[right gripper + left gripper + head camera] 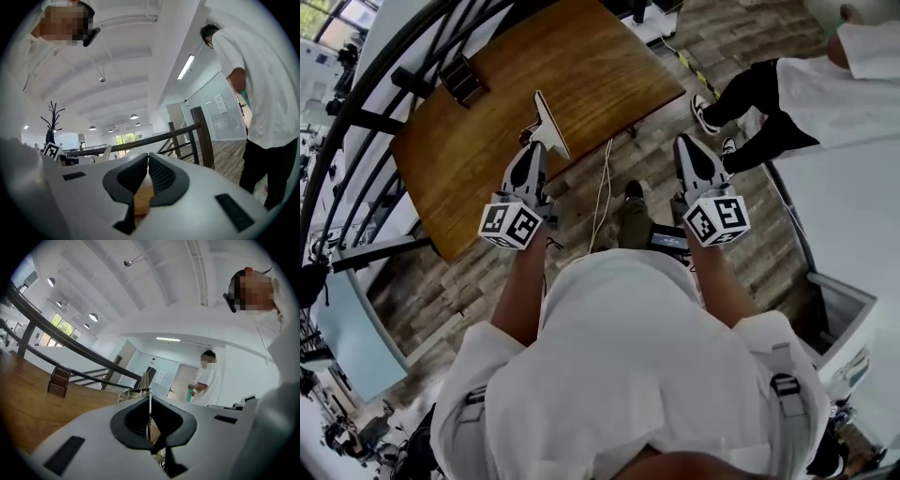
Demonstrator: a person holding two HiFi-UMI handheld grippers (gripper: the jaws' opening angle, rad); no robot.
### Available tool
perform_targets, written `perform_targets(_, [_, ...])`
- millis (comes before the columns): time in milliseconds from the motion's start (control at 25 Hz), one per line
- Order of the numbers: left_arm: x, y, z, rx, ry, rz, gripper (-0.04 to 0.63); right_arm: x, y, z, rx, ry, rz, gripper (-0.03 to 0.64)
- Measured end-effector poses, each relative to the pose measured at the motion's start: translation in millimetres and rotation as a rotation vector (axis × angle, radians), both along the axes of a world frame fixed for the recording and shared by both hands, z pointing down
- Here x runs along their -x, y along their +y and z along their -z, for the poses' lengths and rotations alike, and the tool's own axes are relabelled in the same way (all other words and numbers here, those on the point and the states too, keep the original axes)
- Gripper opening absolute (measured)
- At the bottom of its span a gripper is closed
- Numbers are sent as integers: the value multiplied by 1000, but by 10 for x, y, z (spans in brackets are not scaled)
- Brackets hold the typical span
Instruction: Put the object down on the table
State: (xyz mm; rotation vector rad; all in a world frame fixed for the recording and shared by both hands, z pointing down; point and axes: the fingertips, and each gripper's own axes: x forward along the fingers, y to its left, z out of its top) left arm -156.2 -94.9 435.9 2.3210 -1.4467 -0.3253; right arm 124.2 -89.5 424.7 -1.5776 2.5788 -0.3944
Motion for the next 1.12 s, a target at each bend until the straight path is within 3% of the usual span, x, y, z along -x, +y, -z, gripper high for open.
perform_targets(480, [-272,-960,68,22,-14,44,17,28,-1326,7,1,-26,144,26])
perform_targets(880, [-441,-1549,34,63,53,95,17,-68,-2057,-67,18,-47,238,26])
perform_targets(1120, [-550,-1731,-37,97,118,99,17,-143,-2328,-123,14,-67,233,26])
